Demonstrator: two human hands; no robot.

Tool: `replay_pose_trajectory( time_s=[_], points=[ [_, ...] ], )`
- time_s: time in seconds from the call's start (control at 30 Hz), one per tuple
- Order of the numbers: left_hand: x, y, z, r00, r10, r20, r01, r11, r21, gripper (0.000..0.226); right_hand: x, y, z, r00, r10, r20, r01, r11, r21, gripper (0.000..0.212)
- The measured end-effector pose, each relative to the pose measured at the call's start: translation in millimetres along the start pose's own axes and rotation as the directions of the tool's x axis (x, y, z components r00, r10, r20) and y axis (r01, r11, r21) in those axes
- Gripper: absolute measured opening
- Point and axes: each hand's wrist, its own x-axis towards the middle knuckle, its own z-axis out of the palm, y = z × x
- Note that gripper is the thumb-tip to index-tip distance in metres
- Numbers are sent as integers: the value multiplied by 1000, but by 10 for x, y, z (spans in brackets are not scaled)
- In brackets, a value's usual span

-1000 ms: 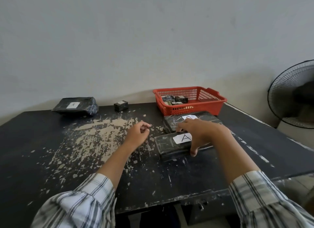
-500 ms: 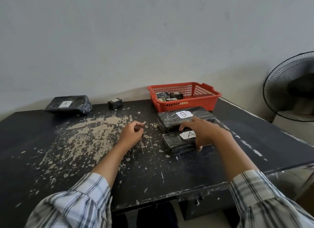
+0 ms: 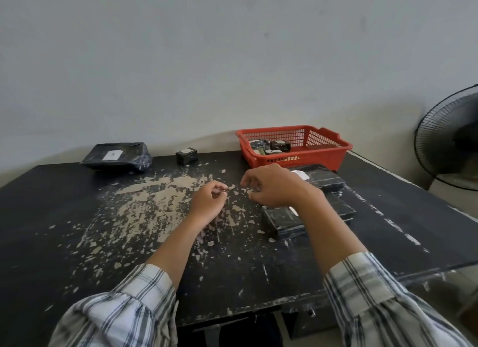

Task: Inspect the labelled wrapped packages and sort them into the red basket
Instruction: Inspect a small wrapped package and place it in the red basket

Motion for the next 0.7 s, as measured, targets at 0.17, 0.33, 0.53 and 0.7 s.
replay_pose_trajectory(
  time_s=[0.17, 0.33, 0.53, 0.7],
  points=[
    [104, -164, -301, 999, -30, -42, 30, 1000, -3, 18, 450, -391, 230, 999, -53, -11, 53, 999, 8, 35],
    [267, -499, -767, 996, -36, -86, 37, 999, 3, 13, 978, -695, 526, 998, -55, -4, 55, 996, 70, 34],
    [610, -783, -1096, 985, -43, -168, 31, 997, -73, 11, 1644, -885, 849, 997, 54, -55, -42, 979, 199, 36],
    [903, -816, -1064, 981, -66, -180, 36, 985, -166, 17, 2207, -779, 1021, 967, 207, -148, -149, 932, 329, 39]
  ],
)
